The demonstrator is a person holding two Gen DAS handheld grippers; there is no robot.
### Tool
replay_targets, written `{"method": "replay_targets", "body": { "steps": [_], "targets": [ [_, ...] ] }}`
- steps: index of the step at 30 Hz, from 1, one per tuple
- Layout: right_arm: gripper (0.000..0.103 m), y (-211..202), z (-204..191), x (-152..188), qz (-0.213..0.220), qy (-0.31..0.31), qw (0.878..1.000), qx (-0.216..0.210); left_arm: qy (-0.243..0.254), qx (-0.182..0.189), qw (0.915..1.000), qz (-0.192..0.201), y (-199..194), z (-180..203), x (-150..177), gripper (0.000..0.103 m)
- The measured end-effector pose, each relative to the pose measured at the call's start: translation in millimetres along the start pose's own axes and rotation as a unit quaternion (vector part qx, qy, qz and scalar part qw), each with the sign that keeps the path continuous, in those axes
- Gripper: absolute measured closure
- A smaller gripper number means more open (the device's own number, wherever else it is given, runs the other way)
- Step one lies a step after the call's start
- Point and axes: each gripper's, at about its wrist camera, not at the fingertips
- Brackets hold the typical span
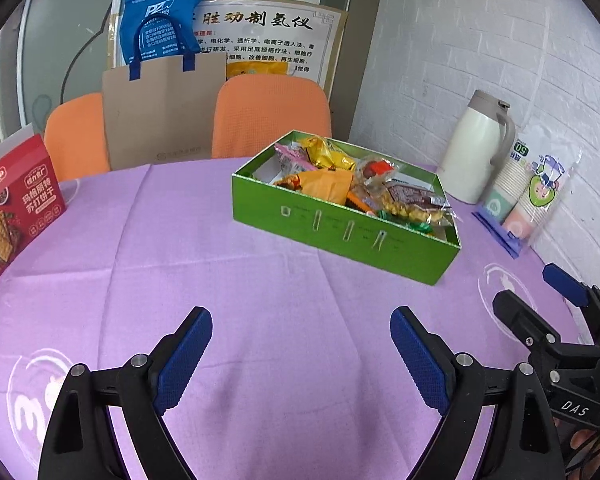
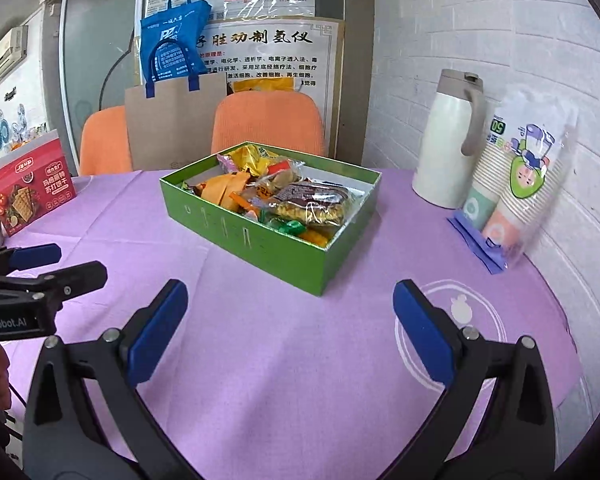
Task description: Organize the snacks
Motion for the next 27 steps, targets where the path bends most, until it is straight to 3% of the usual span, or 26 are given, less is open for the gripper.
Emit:
{"method": "replay_targets", "body": {
  "steps": [10,27],
  "targets": [
    [0.001,-7,3,27,-0.005,0.02,1.0,0.021,0.0,-0.011,0.9999,0.0,-8,7,35,0.011],
    [0.001,13,6,32,-0.027,0.043,0.999,0.018,-0.001,-0.027,0.9996,-0.006,1,3,33,0.011]
  ]
}}
Point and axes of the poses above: each gripper's, at about its wrist camera, not at the fingertips, and y roughly the way its jaws point, z to its right, x to its underside, and after that the axes turned 4 degrees about x, right-handed
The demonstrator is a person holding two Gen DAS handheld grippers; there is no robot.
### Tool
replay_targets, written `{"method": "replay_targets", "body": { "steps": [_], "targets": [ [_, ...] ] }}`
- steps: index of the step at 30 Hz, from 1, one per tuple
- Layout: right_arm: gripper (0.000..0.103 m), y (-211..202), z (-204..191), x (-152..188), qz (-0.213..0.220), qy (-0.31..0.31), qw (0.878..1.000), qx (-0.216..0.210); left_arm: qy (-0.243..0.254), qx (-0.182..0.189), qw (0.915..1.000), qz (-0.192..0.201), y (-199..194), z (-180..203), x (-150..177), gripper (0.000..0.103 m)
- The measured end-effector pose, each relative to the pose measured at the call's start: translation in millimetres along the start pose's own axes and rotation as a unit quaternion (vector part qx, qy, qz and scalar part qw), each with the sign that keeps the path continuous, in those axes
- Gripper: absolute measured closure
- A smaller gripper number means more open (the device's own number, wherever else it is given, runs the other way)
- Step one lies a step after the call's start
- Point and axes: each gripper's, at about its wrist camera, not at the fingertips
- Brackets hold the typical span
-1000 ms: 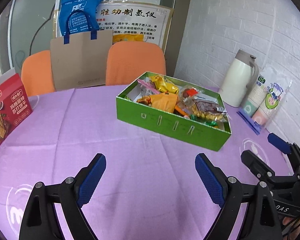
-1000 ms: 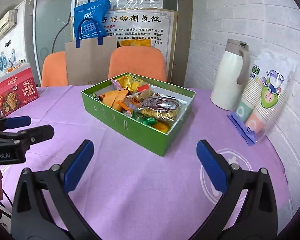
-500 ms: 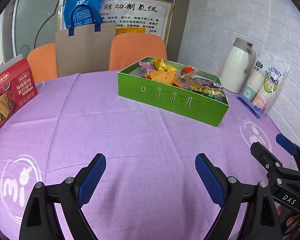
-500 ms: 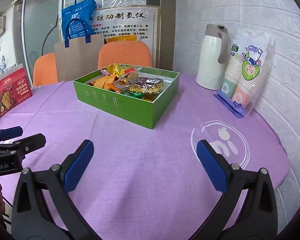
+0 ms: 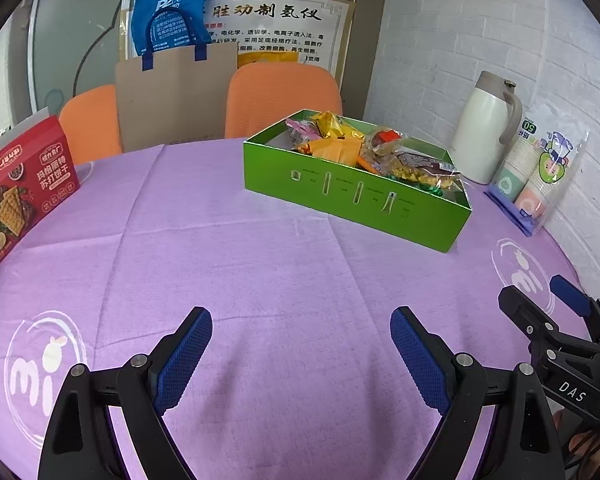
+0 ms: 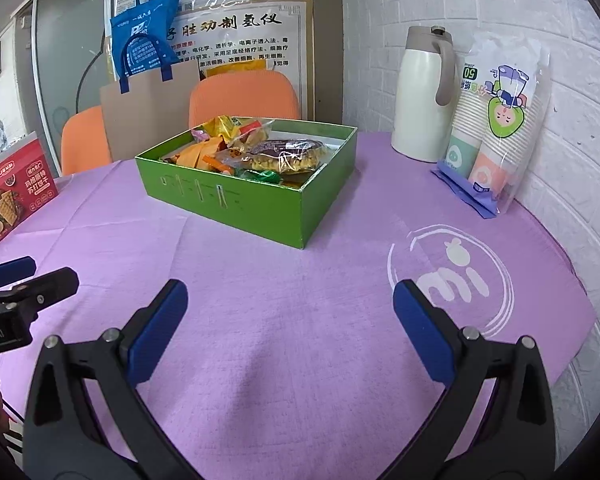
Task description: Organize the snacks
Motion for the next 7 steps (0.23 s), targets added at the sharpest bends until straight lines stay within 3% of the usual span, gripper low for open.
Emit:
{"method": "replay_targets", "body": {
  "steps": [7],
  "targets": [
    [0.001,3.2,-0.7,-0.2,-0.004,0.001,1.0,-0.001,-0.001,0.0,1.0,-0.004,3.7,-1.0,-0.2,0.011]
  ]
}}
Point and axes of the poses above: each gripper's, at about its wrist camera, not at the fingertips, and y roughly the way its jaws point, z to its right, x to its underside, and after that the axes turned 4 degrees about x, right-handed
